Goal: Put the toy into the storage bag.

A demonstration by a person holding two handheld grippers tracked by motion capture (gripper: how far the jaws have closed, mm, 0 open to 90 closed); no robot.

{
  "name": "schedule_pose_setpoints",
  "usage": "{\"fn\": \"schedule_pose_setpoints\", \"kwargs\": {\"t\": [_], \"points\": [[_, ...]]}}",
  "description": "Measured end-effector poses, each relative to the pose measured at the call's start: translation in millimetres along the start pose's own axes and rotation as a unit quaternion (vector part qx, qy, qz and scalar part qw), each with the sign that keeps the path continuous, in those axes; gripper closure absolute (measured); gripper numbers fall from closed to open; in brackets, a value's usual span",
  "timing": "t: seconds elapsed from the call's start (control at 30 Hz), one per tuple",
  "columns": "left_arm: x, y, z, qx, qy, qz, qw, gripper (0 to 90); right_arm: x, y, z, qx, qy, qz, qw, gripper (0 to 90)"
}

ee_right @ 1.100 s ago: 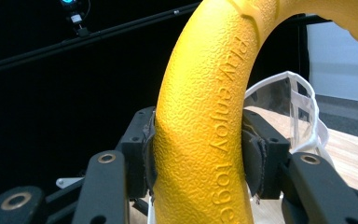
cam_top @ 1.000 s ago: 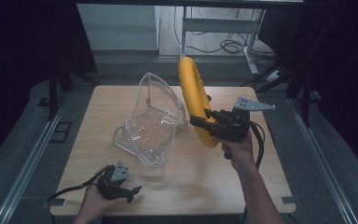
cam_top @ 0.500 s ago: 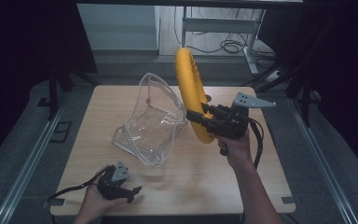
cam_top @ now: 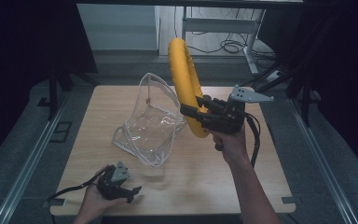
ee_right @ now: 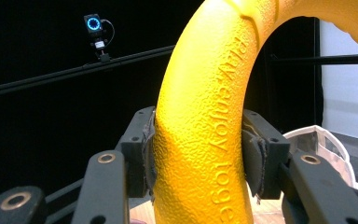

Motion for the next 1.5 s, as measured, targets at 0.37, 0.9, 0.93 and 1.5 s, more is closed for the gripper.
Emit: {"fn": "schedule_pose_setpoints", "kwargs": {"t": [0.37,0.9,0.93,1.5], "points": [[-0.8,-0.2,0.0,0.000,0.001,0.000,1.0000,15.4,9.5,-10.7,-6.0,-0.006,0.011,-0.014,0.9998,51.2],[-1.4,-0.2,0.2,0.001,0.003,0.000,1.0000,15.4,40.0,-24.5,-9.1,-0.014,0.015,-0.035,0.9992,51.2],[-1.6,-0.4,0.3,0.001,0.004,-0.001,1.0000,15.4,43.3,-26.7,-10.1,-0.014,0.018,-0.034,0.9992,51.2],[-1.7,-0.2,0.2,0.001,0.003,0.000,1.0000,15.4,50.3,-42.5,-21.0,-0.029,0.037,-0.044,0.9979,51.2]]}}
Point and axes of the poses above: each handheld gripper's, and its own axes: x roughly forward along the jaws, z roughly out of its underside, y roughly to its right, the point moved 1 cm from there along x, roughly forward along the jaws, and after that the axes turned 9 degrees about z, right-handed, at the moved point
